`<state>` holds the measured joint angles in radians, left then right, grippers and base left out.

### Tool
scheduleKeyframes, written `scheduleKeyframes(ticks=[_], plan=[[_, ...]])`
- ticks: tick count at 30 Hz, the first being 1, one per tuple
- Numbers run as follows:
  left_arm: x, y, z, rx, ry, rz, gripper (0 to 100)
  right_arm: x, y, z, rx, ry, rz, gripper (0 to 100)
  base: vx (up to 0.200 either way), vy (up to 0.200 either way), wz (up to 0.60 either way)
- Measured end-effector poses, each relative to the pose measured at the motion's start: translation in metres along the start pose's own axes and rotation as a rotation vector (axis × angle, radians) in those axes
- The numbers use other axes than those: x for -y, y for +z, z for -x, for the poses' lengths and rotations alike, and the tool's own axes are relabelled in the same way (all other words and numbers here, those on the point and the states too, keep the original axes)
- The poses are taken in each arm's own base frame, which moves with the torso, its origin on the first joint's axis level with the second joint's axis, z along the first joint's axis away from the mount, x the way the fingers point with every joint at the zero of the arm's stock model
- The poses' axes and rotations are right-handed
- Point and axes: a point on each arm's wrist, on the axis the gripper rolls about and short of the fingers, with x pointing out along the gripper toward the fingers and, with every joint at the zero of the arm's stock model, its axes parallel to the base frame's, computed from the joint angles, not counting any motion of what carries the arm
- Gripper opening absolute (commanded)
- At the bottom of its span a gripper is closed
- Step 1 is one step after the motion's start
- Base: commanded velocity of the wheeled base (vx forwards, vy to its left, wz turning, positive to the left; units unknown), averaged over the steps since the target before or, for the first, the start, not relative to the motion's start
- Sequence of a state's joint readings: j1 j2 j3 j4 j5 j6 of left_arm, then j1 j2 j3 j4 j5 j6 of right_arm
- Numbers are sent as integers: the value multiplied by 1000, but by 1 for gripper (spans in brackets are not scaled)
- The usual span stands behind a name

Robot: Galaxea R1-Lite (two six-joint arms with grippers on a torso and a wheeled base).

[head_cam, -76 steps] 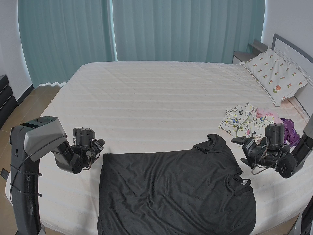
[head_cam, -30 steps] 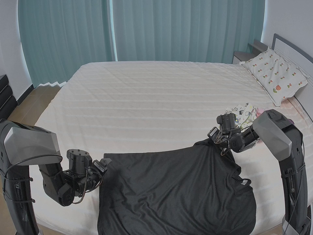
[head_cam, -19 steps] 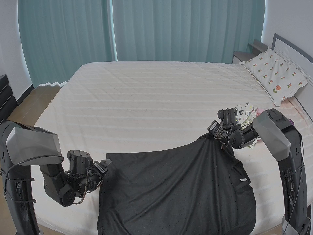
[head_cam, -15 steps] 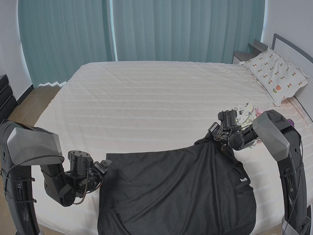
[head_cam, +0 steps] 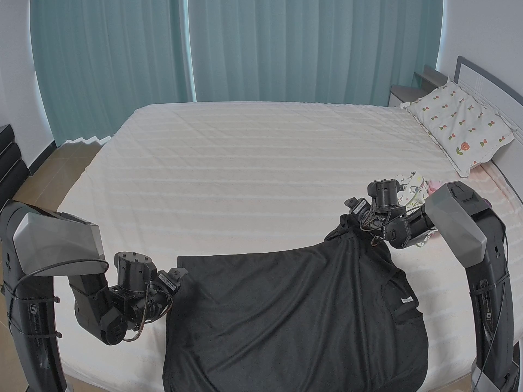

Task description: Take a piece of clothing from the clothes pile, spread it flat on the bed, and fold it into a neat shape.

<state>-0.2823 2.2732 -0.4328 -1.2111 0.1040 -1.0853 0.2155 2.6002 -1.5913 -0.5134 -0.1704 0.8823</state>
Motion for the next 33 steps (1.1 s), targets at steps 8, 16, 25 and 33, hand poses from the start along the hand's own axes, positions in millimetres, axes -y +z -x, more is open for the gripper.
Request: scheduleKeyframes(ticks=[8,16,25,33], plan=[[0,0,-1,2,-1,-3,100,-13,-16,5,-40,30,33,100,0,0,0],[0,-1,-1,3,1,-5,100,-17,-42,7,-118,12,95,0,0,0,0],[0,0,-2,4,-1,-5,100,-21,-39,4,-89,43,81,0,0,0,0],[0,-1,-2,4,0,-4,100,-40,-31,5,24,178,50,0,0,0,0]])
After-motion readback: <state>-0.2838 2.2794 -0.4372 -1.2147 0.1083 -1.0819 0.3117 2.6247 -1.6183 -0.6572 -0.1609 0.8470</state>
